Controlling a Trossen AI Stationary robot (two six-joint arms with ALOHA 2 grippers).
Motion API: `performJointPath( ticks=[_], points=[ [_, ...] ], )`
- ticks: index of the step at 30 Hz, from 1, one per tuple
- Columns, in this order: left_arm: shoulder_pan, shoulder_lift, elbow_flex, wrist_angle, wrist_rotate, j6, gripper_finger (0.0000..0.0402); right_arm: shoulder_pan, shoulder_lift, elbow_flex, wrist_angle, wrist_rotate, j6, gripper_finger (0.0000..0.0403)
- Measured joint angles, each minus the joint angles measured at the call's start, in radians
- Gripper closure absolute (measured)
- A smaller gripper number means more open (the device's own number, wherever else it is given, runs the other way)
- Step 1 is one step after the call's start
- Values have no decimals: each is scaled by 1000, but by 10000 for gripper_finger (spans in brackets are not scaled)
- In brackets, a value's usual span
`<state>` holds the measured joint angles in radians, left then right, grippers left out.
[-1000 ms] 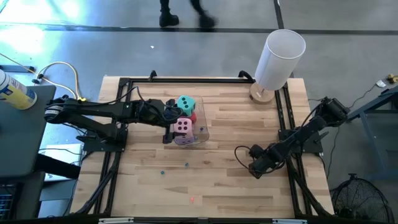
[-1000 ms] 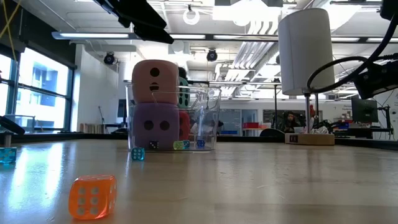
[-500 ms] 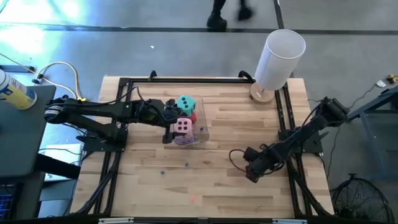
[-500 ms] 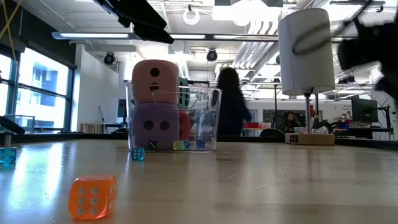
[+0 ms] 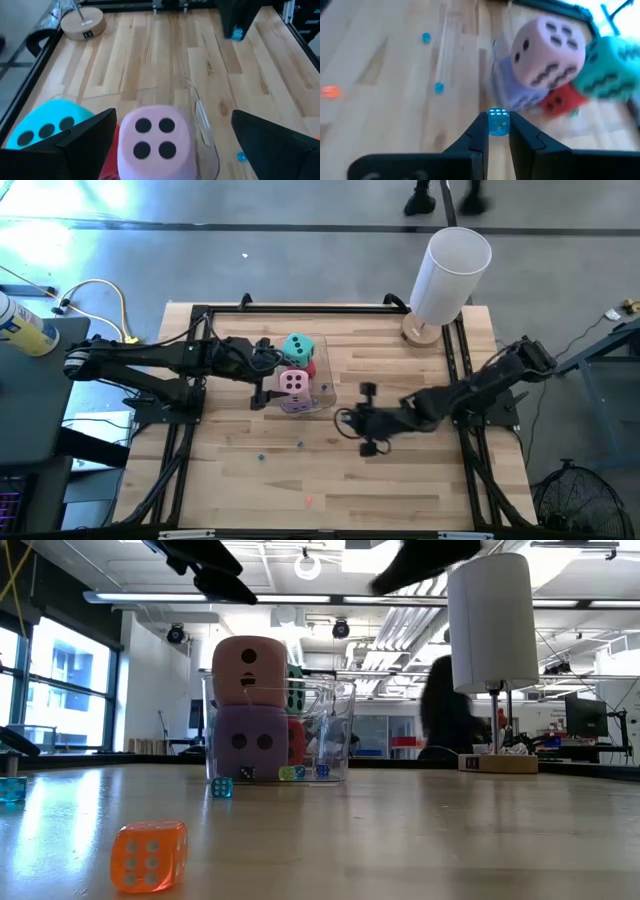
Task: Pick & Place Dice
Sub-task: Put the small light blue die into the transparent bin
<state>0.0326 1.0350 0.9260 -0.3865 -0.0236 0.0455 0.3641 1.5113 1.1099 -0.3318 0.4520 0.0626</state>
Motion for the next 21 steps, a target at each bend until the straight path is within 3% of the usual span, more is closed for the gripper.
performJointPath(
  ticks=[9, 14, 21],
  points=[
    [0, 0, 0, -59, 0, -71, 16, -200, 150, 0, 178, -130, -210, 367],
    [0, 0, 0, -86, 0, -97, 16, -257, 191, 0, 206, -85, -199, 366],
    [-11, 0, 0, -136, 0, -123, 16, -281, 200, 0, 246, -89, -132, 263]
  ],
)
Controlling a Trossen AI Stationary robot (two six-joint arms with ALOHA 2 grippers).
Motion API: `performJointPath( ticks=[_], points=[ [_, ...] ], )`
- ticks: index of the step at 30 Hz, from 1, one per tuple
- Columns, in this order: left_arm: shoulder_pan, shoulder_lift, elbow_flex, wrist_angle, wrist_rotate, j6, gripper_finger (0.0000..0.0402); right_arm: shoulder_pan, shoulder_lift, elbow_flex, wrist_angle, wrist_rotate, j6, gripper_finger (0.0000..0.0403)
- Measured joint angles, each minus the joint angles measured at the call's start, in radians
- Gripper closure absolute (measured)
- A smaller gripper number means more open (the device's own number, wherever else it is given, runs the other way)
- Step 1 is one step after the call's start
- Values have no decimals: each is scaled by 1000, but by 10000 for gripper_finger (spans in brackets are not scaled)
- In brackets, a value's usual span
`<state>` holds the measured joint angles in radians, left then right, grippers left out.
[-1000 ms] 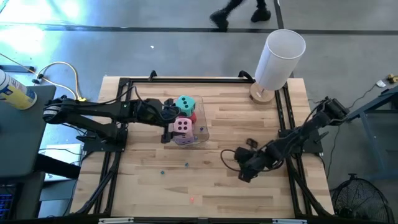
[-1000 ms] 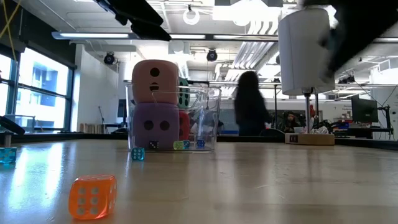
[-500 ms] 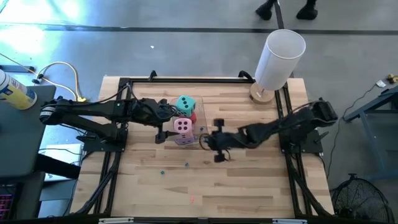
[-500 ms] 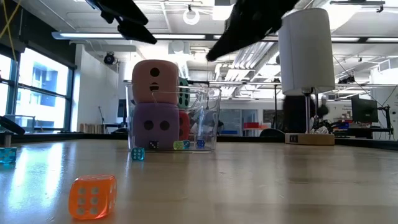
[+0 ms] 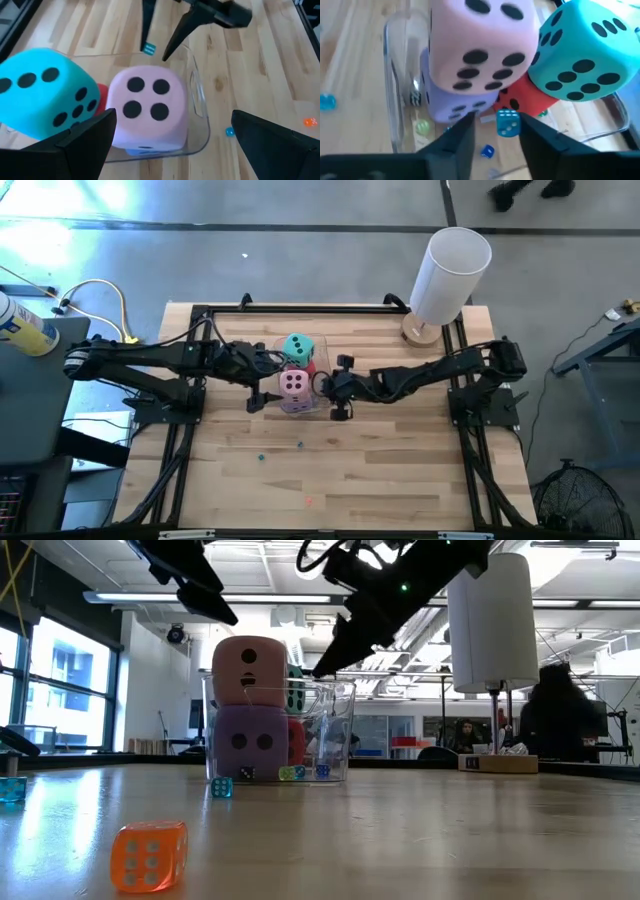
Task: Pick & Place Dice
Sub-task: Put the small light blue die into the transparent bin
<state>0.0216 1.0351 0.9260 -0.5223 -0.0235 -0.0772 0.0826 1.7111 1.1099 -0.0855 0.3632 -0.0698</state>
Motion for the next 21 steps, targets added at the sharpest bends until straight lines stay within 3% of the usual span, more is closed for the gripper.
performJointPath(
  ticks=[8, 15, 21],
  points=[
    [-55, 0, 0, -31, 0, -27, 16, 1, 0, 0, 40, -56, 134, 194],
    [-109, 1, 0, -47, 0, -29, 16, 22, 0, 0, 107, -57, 235, 173],
    [-126, -2, 0, -75, -12, -19, 16, 47, 0, 0, 98, -50, 228, 168]
  ],
)
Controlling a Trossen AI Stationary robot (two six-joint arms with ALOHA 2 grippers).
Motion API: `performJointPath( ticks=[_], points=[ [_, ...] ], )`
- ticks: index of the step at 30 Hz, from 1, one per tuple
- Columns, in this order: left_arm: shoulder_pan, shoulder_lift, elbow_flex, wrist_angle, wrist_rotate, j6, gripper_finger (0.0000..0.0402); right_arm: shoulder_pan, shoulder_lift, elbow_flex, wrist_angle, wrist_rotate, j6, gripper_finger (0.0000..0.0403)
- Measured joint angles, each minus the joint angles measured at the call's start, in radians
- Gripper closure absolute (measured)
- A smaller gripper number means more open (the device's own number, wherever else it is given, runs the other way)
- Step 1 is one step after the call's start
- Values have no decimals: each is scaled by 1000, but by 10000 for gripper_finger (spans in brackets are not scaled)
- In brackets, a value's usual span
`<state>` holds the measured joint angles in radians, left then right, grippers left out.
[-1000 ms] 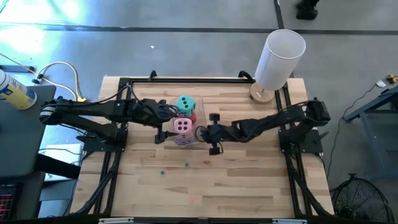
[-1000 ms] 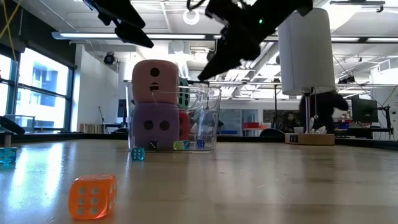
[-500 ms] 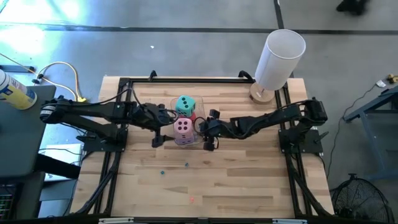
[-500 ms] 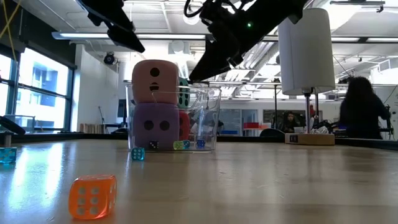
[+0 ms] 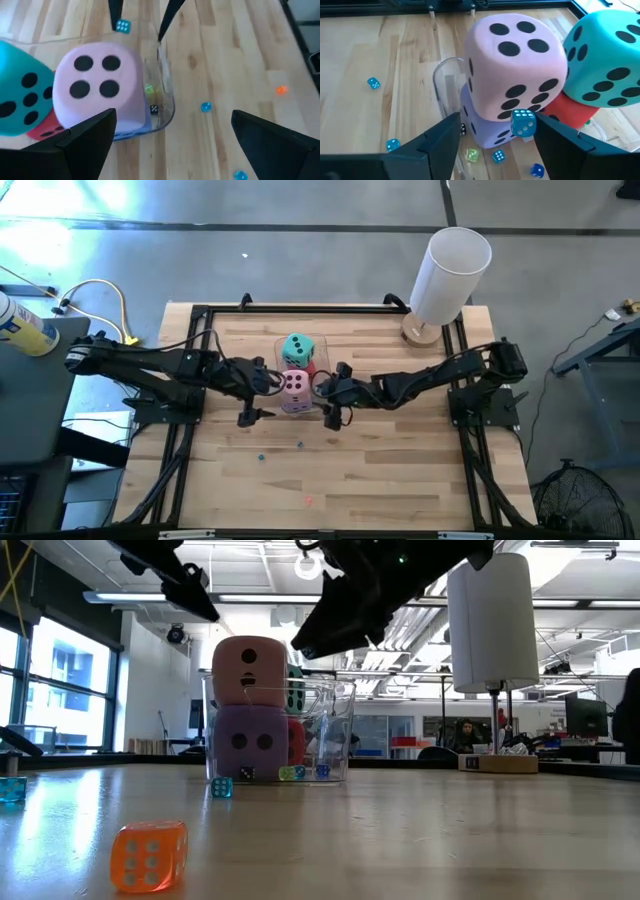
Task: Pick & Place Dice
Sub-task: Put the small light blue die into the transparent bin
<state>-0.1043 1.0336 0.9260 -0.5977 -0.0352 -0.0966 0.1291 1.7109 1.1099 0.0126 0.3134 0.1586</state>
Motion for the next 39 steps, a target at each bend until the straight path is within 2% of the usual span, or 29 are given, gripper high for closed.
performJointPath(
  ticks=[5, 8, 11, 16, 19, 22, 31, 33, 36, 39],
  points=[
    [0, -5, 0, -61, -59, 5, 16, 9, 0, 0, -1, 2, -3, 178],
    [0, -5, 0, -81, -72, -6, 16, 9, 0, 0, -10, 1, -5, 199],
    [-4, -5, 0, -84, -72, -7, 16, 8, 0, 0, -15, 9, -9, 250],
    [-19, -5, 0, -84, -72, -26, 16, 15, -1, 0, -8, 55, -59, 369],
    [-28, -5, 0, -84, -72, -33, 16, 15, -1, 0, -5, 50, -62, 370],
    [-43, -5, 0, -84, -72, -36, 16, 15, -1, 0, 7, 22, -30, 350],
    [-63, -5, 0, -84, -71, -31, 16, 15, 15, 2, 42, 18, 20, 212],
    [-63, -5, -1, -71, -72, 20, 16, 15, 31, 3, 46, 19, 27, 189],
    [-63, -5, -62, 108, -64, 178, 16, 15, 61, 3, 68, 25, 1, 159],
    [-63, -1, -158, 316, -61, 251, 16, 15, 77, -3, 57, 49, -30, 138]
  ],
)
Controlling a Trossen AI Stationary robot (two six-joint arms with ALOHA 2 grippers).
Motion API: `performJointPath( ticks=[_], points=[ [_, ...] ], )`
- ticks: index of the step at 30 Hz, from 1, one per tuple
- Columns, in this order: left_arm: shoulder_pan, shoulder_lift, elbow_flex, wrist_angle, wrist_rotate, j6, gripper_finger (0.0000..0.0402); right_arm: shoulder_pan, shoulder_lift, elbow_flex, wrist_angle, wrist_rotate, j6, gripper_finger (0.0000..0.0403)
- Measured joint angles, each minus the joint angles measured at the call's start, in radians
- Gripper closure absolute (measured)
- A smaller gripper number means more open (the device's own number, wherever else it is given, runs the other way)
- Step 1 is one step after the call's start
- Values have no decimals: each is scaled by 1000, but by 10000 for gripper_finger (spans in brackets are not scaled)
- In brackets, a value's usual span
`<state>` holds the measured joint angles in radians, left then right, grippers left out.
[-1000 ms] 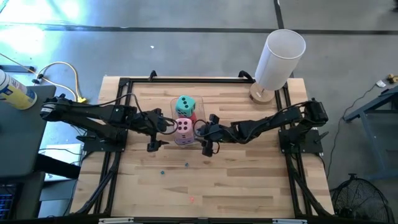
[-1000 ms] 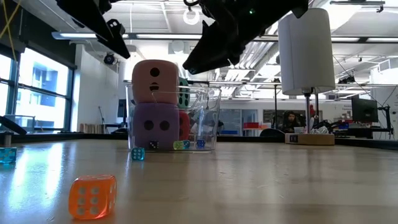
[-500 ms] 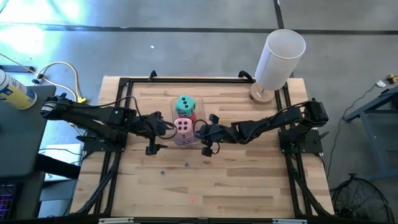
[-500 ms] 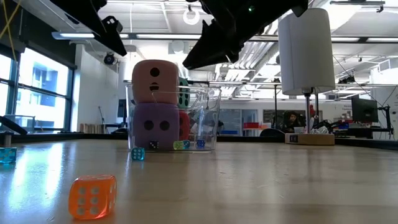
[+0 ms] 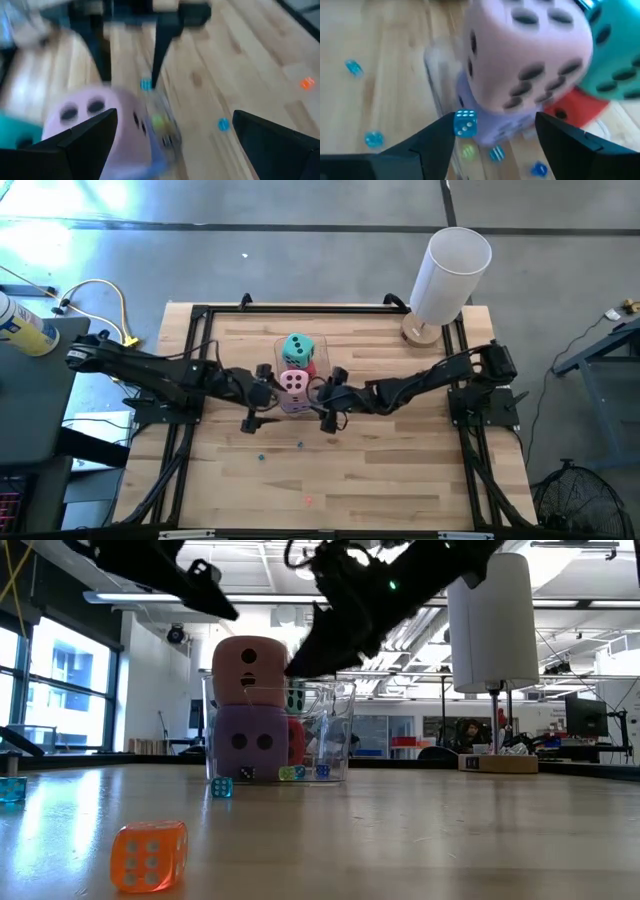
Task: Pick & Place Dice
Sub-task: Put the small light blue die into the transparent bin
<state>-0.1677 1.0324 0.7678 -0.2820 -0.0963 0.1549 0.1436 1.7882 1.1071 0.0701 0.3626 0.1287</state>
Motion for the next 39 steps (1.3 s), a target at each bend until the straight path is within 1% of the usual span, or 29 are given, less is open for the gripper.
performJointPath(
  ticks=[2, 5, 8, 11, 15, 22, 28, 33, 39],
  points=[
    [4, 4, -51, 117, -2, 68, 16, 0, 2, 4, 25, 3, -5, 130],
    [15, 5, -111, 228, -1, 130, 16, 3, 2, 6, 39, 6, -16, 125],
    [17, 4, -144, 334, 36, 162, 16, 17, 1, 2, 72, 7, -50, 124],
    [20, 17, -159, 390, 47, 167, 16, 31, -3, 4, 108, 20, -83, 124],
    [23, 57, -158, 431, 42, 167, 16, 48, -2, 4, 121, 90, -108, 124],
    [22, 123, -159, 439, 42, 188, 16, 53, -2, 4, 103, 203, -99, 124],
    [22, 124, -159, 445, 44, 189, 16, 43, -2, 3, 81, 208, -74, 124],
    [22, 124, -159, 458, 116, 228, 16, 44, -2, 3, 84, 207, -73, 124],
    [49, 127, -158, 473, 125, 241, 16, 44, -2, 3, 85, 208, -73, 124]
  ],
)
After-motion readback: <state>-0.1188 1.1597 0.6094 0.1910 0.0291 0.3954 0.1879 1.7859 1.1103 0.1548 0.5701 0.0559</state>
